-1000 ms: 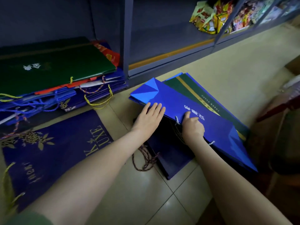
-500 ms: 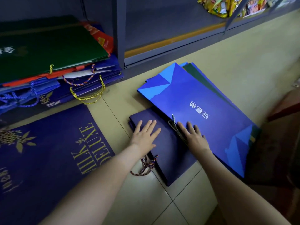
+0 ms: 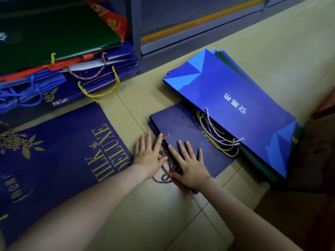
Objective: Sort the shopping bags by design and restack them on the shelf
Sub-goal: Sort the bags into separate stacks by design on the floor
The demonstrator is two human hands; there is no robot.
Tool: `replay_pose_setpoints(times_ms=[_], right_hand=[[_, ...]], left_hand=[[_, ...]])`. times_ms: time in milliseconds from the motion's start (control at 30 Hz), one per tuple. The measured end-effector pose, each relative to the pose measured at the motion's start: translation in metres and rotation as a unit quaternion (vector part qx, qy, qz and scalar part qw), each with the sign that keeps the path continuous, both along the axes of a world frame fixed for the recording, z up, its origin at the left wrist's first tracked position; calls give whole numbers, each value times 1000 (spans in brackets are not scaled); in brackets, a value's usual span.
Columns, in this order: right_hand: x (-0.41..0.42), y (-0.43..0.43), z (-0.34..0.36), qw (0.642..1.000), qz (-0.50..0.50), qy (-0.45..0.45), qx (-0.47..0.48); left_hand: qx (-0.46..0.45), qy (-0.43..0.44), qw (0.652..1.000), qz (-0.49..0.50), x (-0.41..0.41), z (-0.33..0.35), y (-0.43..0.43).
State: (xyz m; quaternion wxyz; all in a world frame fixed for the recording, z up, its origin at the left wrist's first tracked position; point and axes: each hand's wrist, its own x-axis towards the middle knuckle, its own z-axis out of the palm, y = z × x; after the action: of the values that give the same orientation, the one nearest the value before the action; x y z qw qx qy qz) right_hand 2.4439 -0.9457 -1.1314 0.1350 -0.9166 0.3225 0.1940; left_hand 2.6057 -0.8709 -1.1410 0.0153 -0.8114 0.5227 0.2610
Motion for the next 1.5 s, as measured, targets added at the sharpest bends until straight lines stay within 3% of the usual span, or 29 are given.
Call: replay_pose_setpoints(times_ms=[200, 367, 500, 700, 867, 1100, 1233, 1300, 1500], right_hand=[[12, 2, 3, 998, -45, 45, -8], [0, -5, 15, 994, -12, 107, 8], [-2, 4, 15, 990, -84, 105, 45], [-8, 29, 15, 990, -87, 72, -79], [18, 31, 39, 985, -68, 2, -160], [63, 46, 98, 969, -68, -44, -232], [76, 64, 136, 975, -87, -16, -205], [82, 67, 157, 983, -95, 7, -158], [106, 67, 208, 990, -88, -38, -102]], left_hand=[[-9, -123, 980, -156, 18, -2, 28], [-27, -149, 966, -210, 14, 1, 33], [-58, -166, 956, -236, 6, 3, 34], [-106, -238, 928, -268, -1, 5, 33], [-238, -300, 882, -276, 8, 16, 12], [-286, -279, 879, -261, 49, 86, -35], [-342, -316, 822, -329, 57, 116, -28], [-390, -313, 801, -329, 63, 130, -16], [-493, -311, 753, -306, 88, 170, 30]])
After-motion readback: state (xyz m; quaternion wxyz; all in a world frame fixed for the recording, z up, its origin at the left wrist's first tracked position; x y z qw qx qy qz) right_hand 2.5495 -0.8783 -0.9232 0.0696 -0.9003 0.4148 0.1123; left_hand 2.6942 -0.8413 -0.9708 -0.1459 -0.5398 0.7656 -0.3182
